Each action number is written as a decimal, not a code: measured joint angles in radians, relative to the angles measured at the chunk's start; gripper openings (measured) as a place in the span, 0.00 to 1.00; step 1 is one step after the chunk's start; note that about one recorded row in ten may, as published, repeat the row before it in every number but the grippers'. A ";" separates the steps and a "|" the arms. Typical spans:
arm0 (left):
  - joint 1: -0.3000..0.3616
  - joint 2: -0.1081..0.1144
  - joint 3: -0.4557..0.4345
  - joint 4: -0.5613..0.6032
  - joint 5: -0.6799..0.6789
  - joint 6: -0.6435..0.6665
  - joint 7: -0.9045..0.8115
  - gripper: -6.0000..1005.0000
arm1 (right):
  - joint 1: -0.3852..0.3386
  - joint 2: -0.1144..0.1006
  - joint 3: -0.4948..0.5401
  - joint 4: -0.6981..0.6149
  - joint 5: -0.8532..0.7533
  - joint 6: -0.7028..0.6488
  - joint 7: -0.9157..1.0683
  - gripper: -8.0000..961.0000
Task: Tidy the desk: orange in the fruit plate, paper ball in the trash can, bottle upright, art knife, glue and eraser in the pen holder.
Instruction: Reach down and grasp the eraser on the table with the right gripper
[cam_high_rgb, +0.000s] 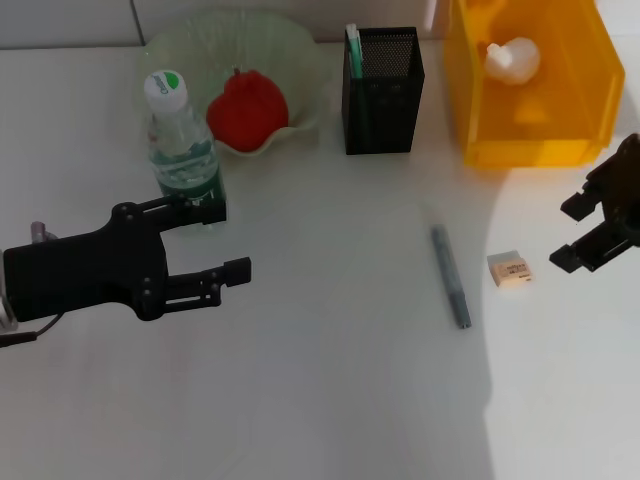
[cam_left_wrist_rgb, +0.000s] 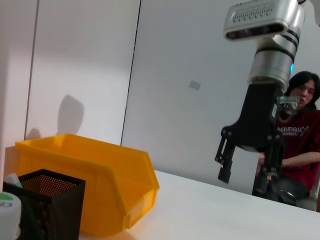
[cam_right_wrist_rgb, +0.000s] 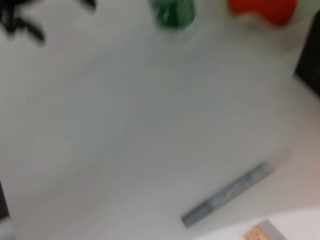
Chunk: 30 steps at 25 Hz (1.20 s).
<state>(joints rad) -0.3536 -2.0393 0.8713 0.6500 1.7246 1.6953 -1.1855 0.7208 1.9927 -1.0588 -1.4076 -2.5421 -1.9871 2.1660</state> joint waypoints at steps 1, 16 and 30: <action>0.000 -0.001 0.000 0.000 0.000 0.000 0.000 0.78 | -0.006 0.032 -0.076 0.017 -0.080 0.066 -0.026 0.70; -0.013 0.000 0.011 -0.002 0.067 -0.005 -0.009 0.79 | 0.004 0.091 -0.341 0.299 -0.213 0.439 -0.092 0.69; -0.014 -0.007 0.012 -0.003 0.067 -0.006 -0.020 0.79 | 0.012 0.092 -0.404 0.377 -0.209 0.550 -0.098 0.69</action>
<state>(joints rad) -0.3672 -2.0468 0.8835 0.6473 1.7918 1.6891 -1.2056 0.7330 2.0846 -1.4623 -1.0308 -2.7516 -1.4370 2.0684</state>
